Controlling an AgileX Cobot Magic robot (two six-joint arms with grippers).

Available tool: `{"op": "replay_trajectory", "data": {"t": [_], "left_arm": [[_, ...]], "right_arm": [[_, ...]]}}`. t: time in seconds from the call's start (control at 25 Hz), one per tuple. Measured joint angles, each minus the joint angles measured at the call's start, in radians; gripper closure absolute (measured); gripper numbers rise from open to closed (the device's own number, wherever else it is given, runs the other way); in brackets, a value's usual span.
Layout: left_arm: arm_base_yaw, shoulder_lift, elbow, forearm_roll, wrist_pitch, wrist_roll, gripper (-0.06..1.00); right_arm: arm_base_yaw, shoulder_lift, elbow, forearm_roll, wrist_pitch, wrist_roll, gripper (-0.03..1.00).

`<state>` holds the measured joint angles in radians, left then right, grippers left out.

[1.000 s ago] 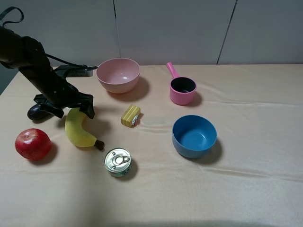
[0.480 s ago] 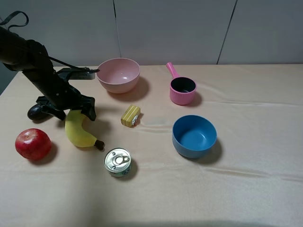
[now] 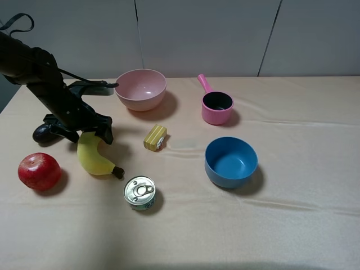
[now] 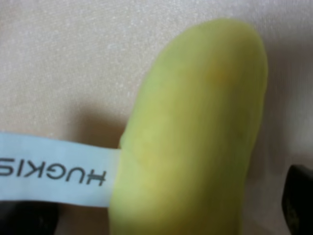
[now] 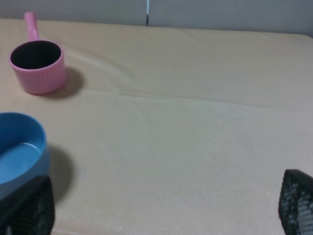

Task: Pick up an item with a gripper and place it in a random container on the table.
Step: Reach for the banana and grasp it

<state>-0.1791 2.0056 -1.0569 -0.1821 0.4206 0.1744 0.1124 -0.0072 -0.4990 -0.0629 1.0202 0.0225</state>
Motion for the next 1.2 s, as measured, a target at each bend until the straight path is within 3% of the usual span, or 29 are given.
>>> {"op": "replay_trajectory", "data": {"t": [0.52,0.68,0.96,1.2], "left_arm": [[0.0,0.002,0.0,0.001,0.026,0.006,0.23],[0.0,0.003,0.0,0.001,0.027,0.006,0.38],[-0.001,0.003,-0.001,-0.003,0.03,0.006,0.75],[-0.001,0.004,-0.034,-0.003,0.068,0.006,0.75]], "right_arm": [[0.0,0.0,0.0,0.0,0.0,0.0,0.27],[0.0,0.0,0.0,0.0,0.0,0.0,0.27],[0.0,0.0,0.0,0.0,0.001,0.0,0.27],[0.0,0.0,0.0,0.0,0.001,0.0,0.27]]}}
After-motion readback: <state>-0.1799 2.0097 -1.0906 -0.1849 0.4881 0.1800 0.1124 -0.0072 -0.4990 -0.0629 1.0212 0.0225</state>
